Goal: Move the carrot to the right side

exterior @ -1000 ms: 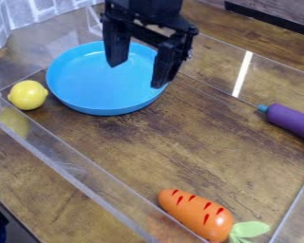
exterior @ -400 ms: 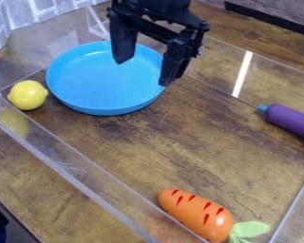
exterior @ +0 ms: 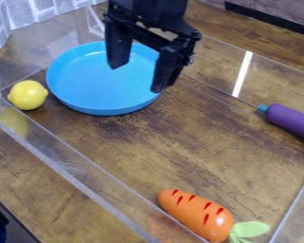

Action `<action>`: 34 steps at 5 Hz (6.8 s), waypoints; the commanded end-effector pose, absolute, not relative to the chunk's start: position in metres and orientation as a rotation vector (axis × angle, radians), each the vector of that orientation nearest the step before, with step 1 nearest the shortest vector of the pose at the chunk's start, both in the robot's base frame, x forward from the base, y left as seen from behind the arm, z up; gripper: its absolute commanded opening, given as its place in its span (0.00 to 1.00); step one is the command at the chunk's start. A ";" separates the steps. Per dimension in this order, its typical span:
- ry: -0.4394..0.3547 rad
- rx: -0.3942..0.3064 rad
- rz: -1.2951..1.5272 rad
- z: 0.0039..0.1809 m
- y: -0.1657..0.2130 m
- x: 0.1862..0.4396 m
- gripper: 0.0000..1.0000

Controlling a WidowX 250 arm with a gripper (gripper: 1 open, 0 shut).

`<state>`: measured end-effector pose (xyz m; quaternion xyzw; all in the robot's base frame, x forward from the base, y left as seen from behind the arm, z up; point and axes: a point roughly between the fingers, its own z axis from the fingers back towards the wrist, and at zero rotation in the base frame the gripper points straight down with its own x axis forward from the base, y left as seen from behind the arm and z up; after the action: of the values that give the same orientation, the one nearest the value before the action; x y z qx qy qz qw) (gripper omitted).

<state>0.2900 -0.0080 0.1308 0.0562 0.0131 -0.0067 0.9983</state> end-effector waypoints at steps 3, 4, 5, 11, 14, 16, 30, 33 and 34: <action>-0.039 0.107 0.011 0.138 -0.005 0.304 1.00; -0.038 0.104 -0.031 0.130 -0.001 0.321 1.00; -0.030 0.111 0.037 0.131 0.006 0.313 1.00; 0.020 0.133 0.052 0.140 -0.004 0.299 1.00; 0.009 0.104 0.079 0.137 0.012 0.295 1.00; -0.019 0.083 0.042 0.130 0.017 0.302 1.00; -0.035 0.156 -0.690 0.027 -0.085 0.257 1.00; -0.037 0.177 -0.674 0.023 -0.100 0.253 0.00; -0.048 0.172 -0.670 0.022 -0.106 0.254 1.00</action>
<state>0.2539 -0.0986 0.0188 0.0868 -0.0131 -0.3207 0.9431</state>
